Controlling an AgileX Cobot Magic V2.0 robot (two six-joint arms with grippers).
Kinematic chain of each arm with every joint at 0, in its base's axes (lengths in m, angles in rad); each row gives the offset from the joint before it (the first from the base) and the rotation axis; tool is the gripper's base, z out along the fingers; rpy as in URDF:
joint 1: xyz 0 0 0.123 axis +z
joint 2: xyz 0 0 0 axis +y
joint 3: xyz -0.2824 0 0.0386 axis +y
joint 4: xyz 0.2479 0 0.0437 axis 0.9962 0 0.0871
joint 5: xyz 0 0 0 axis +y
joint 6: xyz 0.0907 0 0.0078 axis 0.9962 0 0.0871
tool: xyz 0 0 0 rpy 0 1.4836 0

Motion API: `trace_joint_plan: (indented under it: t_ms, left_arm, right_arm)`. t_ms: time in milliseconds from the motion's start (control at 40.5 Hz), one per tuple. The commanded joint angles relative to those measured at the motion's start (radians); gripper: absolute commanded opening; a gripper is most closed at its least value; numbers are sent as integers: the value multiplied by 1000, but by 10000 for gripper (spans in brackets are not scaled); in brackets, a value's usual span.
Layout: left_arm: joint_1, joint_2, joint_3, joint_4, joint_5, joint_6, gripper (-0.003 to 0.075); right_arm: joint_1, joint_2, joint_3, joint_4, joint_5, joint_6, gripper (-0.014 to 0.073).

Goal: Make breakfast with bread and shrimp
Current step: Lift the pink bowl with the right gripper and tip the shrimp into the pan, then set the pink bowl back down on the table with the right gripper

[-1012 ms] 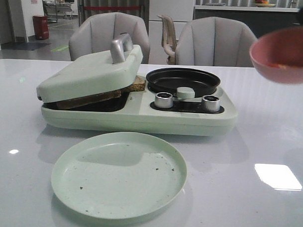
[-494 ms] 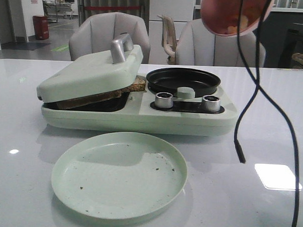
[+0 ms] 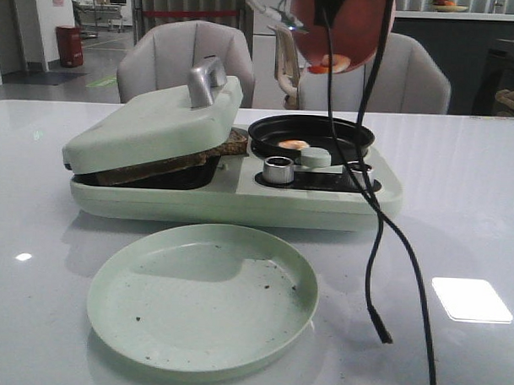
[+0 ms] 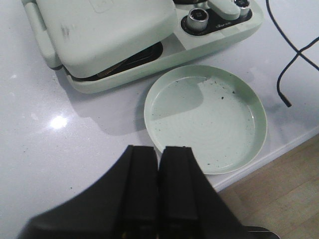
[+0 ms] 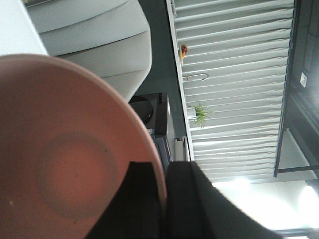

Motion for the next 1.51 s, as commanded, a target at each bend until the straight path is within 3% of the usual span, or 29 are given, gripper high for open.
trace_joint_plan:
  t_ms: [0,247,395,568,765,938,1185,1308,1481]
  left_arm:
    - [-8,-6,-32,-4,-71,-7,110]
    - [-8,-6,-32,0,-71,-7,110]
    - [-8,-6,-32,0,-71,-7,110]
    - [-8,-6,-32,0,-71,-7,110]
    - [-8,-6,-32,0,-71,-7,110]
    - [-8,-6,-32,0,-71,-7,110]
    - [-8,-6,-32,2,-71,-7,110]
    - [-8,-6,-32,2,-71,-7,110]
    - [-8,-6,-32,2,-71,-7,110]
  right_arm:
    - [1,-66,-43,-98,32,3,43]
    - [1,-66,-63,-98,62,-5,43]
    - [1,-71,-67,-40,168,18,43]
    - [-21,-146,-67,330,295,13,42]
    - [-165,-299,49,757,299,-57,42]
    - [-349,-461,282,1021,190,-88,42]
    - [-620,-593,657,1463,-187,-108,42]
    - [-663,-585,786,1547,-343,-136,42]
    - [-666,-554,870,1551,-459,-136,44]
